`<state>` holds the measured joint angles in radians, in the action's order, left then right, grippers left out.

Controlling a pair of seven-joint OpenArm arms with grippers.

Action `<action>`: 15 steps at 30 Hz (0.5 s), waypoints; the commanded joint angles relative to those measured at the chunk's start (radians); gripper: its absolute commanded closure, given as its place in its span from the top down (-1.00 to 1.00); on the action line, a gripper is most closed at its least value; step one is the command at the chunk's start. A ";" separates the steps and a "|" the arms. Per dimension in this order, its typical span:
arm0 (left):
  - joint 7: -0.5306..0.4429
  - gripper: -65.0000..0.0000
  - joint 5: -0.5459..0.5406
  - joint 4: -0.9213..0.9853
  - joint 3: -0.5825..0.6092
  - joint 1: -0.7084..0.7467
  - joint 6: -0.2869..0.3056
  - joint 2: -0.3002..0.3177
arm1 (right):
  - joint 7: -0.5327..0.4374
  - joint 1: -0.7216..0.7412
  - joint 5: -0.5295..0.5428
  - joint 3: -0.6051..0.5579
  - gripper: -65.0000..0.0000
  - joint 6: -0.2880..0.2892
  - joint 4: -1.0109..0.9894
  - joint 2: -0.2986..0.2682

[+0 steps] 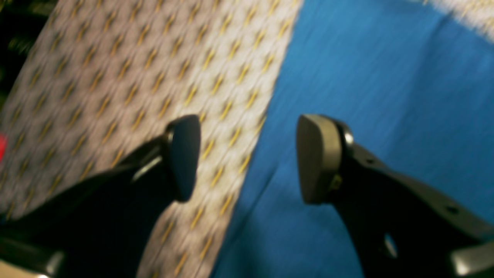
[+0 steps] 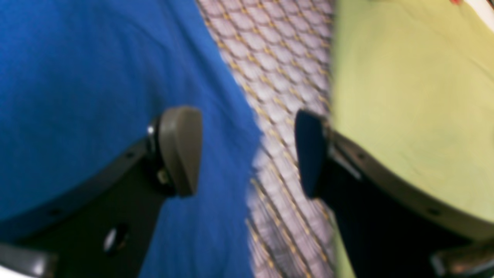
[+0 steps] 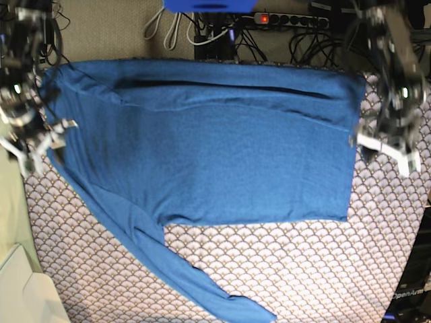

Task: Fold the T-shirt properly
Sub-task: 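Open both grippers to release the hem and raise them, then move both grippers down along the shirt sides toward the sleeves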

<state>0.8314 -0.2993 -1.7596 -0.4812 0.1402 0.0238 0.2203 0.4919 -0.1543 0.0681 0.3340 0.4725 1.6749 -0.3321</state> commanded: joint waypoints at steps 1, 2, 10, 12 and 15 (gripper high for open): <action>-0.022 0.18 0.001 0.010 -0.004 -0.049 -0.009 0.017 | -0.014 0.049 -0.006 -0.025 0.19 -0.013 -0.023 -0.029; -0.022 0.18 0.001 0.033 -0.004 -0.084 -0.009 0.017 | -0.014 0.091 -0.006 -0.057 0.19 -0.013 -0.061 -0.038; -0.111 0.18 0.039 0.338 0.158 -0.347 -0.009 0.101 | -0.017 0.425 -0.006 -0.191 0.19 -0.013 -0.442 -0.042; -0.168 0.18 0.065 0.412 0.207 -0.386 -0.009 0.110 | -0.023 0.494 -0.006 -0.206 0.19 -0.013 -0.540 -0.042; -0.249 0.18 0.111 0.524 0.249 -0.445 -0.009 0.110 | -0.023 0.580 -0.006 -0.221 0.19 -0.013 -0.652 -0.042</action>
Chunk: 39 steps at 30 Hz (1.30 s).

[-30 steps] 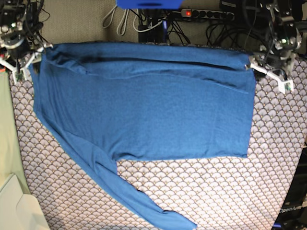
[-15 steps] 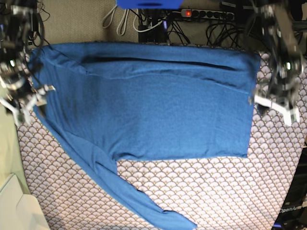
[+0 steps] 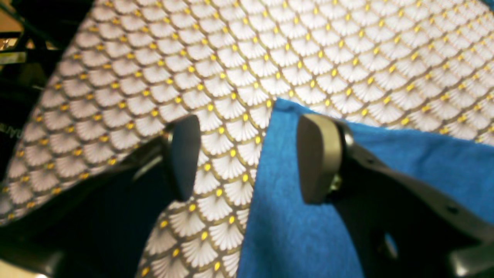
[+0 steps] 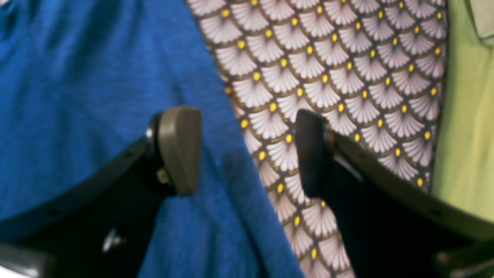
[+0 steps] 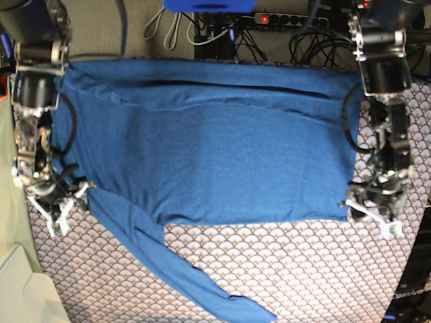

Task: Fold the T-shirt properly
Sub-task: 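Move both grippers down along the shirt sides toward the sleeves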

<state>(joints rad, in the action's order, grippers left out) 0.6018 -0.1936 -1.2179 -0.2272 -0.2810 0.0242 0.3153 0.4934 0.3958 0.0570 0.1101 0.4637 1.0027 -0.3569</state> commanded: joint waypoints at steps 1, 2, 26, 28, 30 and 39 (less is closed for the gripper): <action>-0.038 0.18 0.013 0.028 0.004 -0.040 -0.010 0.014 | -0.026 0.050 0.005 0.003 0.19 -0.004 -0.012 -0.017; -0.053 0.18 0.021 0.072 0.012 -0.054 -0.010 0.012 | -0.028 0.067 0.005 0.003 0.19 -0.004 -0.043 -0.017; -0.170 0.18 0.018 0.255 0.058 -0.111 -0.010 0.003 | -0.180 0.056 0.005 0.004 0.13 -0.004 -0.246 -0.012; -0.170 0.18 0.023 0.255 0.058 -0.111 -0.010 -0.008 | -0.180 0.056 0.005 0.004 -0.01 -0.004 -0.246 -0.012; -0.170 0.18 0.024 0.255 0.058 -0.111 -0.010 -0.009 | -0.178 0.055 0.005 0.004 -0.26 -0.004 -0.246 -0.012; -0.171 0.18 0.024 0.255 0.055 -0.113 -0.013 -0.015 | -0.177 0.035 0.005 0.003 -0.99 -0.004 -0.246 -0.014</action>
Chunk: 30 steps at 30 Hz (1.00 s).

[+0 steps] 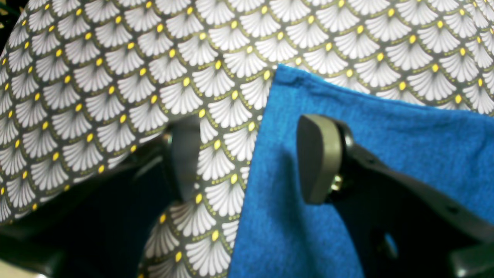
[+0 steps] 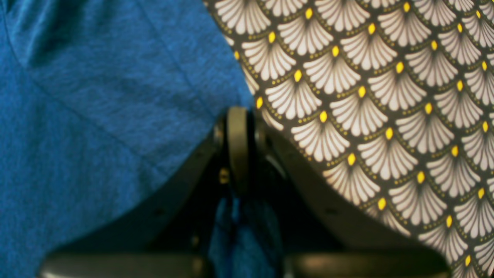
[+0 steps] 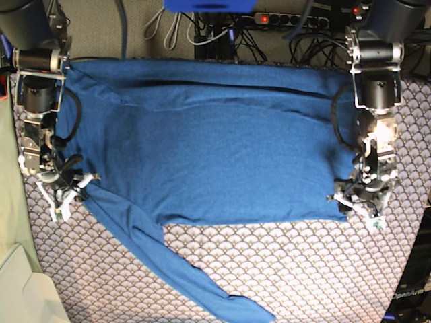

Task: Fold the T-shirt properly
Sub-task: 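Move both grippers down along the shirt sides toward the sleeves, then close both grippers on the shirt's side edges mid-body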

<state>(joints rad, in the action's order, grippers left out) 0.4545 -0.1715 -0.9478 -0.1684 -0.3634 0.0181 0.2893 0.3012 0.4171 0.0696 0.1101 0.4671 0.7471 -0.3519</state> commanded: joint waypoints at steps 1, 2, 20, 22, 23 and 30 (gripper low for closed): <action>-0.024 0.18 0.002 -0.015 -0.006 -0.032 -0.008 0.011 | 0.016 0.013 -0.007 0.003 -0.99 -0.008 0.012 -0.019; -0.024 0.18 0.002 -0.015 -0.007 -0.032 -0.008 0.011 | 0.016 0.013 -0.007 0.003 -0.99 -0.008 0.013 -0.020; -0.164 0.19 0.002 0.243 -0.001 -0.165 -0.005 0.009 | 0.016 0.013 -0.007 0.003 -0.99 -0.008 0.015 -0.022; -0.213 0.19 0.002 0.278 -0.001 -0.165 -0.005 0.008 | 0.016 0.013 -0.007 0.003 -0.99 -0.008 0.015 -0.022; -0.230 0.19 0.002 0.292 -0.001 -0.165 -0.004 0.008 | 0.016 0.013 -0.007 0.003 -0.99 -0.008 0.015 -0.022; -0.259 0.18 0.002 0.310 0.000 -0.165 0.073 -0.022 | 0.016 0.013 -0.007 0.003 -0.99 -0.008 0.015 -0.020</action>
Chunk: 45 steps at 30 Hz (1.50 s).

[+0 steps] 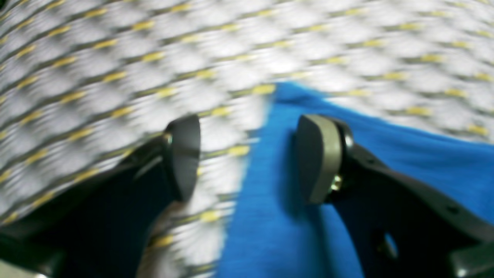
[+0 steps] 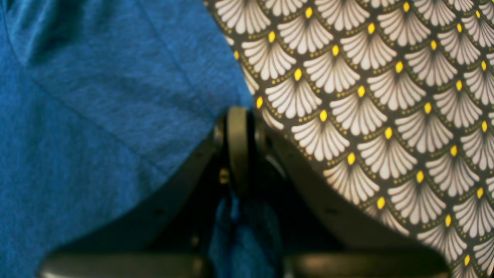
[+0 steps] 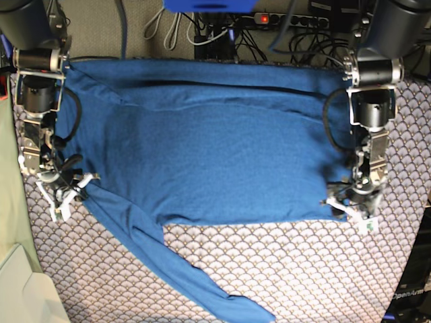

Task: Fold the T-shirt properly
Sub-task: 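Close both grippers on the shirt's side edges mid-body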

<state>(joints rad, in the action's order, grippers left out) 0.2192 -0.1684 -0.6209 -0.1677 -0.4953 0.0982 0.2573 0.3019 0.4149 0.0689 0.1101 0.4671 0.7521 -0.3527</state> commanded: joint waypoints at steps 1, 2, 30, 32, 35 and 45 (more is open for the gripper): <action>-0.024 0.18 -0.001 -0.017 0.000 -0.033 0.010 0.009 | 0.015 0.016 -0.007 0.003 -0.99 -0.008 0.010 -0.018; -0.025 0.18 -0.001 -0.017 0.000 -0.035 0.015 0.004 | 0.015 0.016 -0.007 0.003 -0.99 -0.008 0.010 -0.018; -0.027 -0.98 -0.006 0.075 -0.002 -0.047 0.015 -0.026 | 0.015 0.020 -0.005 0.003 -0.99 -0.008 0.011 -0.021; -0.016 -0.99 -0.003 0.014 0.000 -0.042 0.015 -0.026 | 0.015 0.017 -0.005 0.003 -0.99 -0.008 0.042 -0.022; 0.001 -0.99 -0.001 -0.072 -0.002 -0.024 0.011 -0.026 | 0.021 -0.004 -0.005 0.003 -0.99 -0.008 0.120 -0.022; 0.177 -0.99 -0.009 -0.373 -0.008 0.088 0.011 -0.020 | 0.113 -0.133 -0.004 0.010 -0.99 -0.008 0.409 -0.022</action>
<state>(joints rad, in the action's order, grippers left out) 0.4164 -0.1749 -0.9764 -0.1745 -0.3771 0.1066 0.2272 0.4335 0.2596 0.0597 0.1146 0.4641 1.1481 -0.3573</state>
